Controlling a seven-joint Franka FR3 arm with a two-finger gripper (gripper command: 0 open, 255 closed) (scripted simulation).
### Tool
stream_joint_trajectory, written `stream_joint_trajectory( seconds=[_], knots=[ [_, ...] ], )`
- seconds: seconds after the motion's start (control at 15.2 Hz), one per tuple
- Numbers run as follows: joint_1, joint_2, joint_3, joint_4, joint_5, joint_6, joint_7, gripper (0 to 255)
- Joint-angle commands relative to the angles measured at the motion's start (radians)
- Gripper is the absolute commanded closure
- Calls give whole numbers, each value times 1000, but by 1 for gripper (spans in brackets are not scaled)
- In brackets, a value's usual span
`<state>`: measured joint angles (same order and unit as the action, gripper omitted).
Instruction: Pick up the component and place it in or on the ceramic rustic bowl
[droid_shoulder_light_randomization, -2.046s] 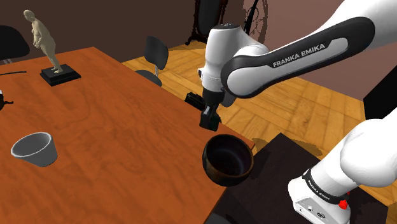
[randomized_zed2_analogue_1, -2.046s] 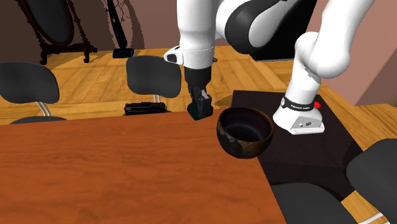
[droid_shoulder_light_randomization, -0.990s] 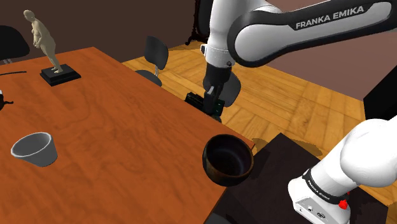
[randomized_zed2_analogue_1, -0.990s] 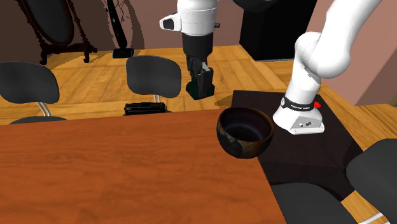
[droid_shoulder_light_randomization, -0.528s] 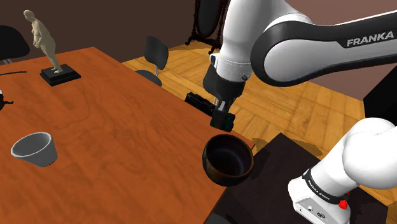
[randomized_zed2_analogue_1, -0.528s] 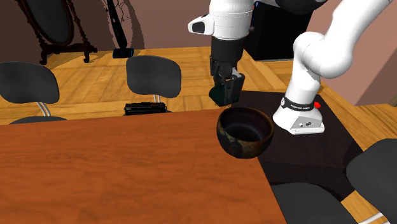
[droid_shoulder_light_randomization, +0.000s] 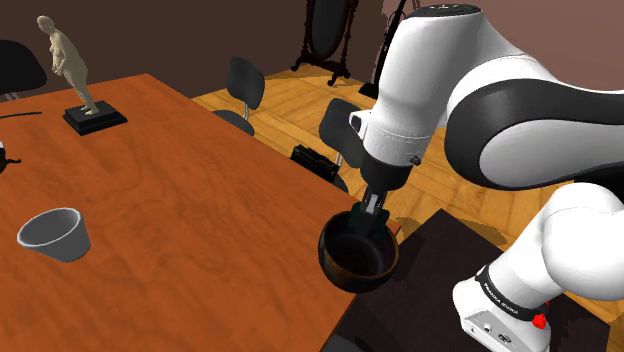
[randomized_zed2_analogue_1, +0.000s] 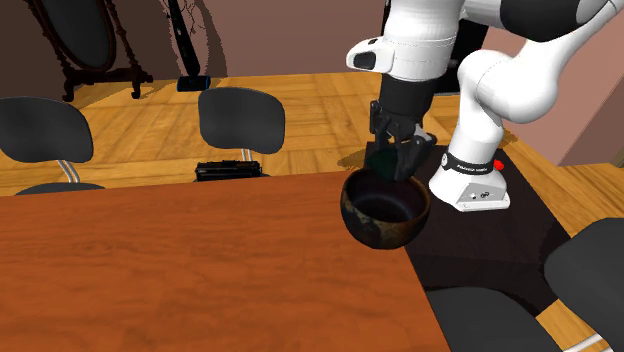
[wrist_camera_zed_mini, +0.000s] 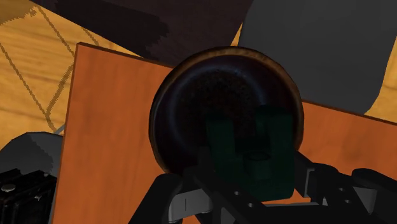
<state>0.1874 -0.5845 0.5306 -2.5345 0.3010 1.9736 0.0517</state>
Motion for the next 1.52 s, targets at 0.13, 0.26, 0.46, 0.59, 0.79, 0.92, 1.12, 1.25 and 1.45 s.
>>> stream_joint_trajectory(
  seconds=[0.13, 0.26, 0.46, 0.59, 0.79, 0.92, 1.12, 1.25, 1.45],
  knots=[
    [1, 18, 15, -40, 8, 58, 0, 255],
    [1, 31, 24, -58, 12, 89, 1, 255],
    [-1, 53, 38, -84, 17, 137, 2, 255],
    [-1, 59, 42, -91, 18, 150, 3, 255],
    [-1, 59, 42, -91, 18, 150, 3, 255],
    [-1, 59, 42, -91, 18, 150, 3, 255],
    [-1, 59, 42, -91, 18, 150, 3, 0],
    [-1, 59, 42, -91, 18, 150, 3, 0],
    [-1, 59, 42, -91, 18, 150, 3, 0]
  ],
)
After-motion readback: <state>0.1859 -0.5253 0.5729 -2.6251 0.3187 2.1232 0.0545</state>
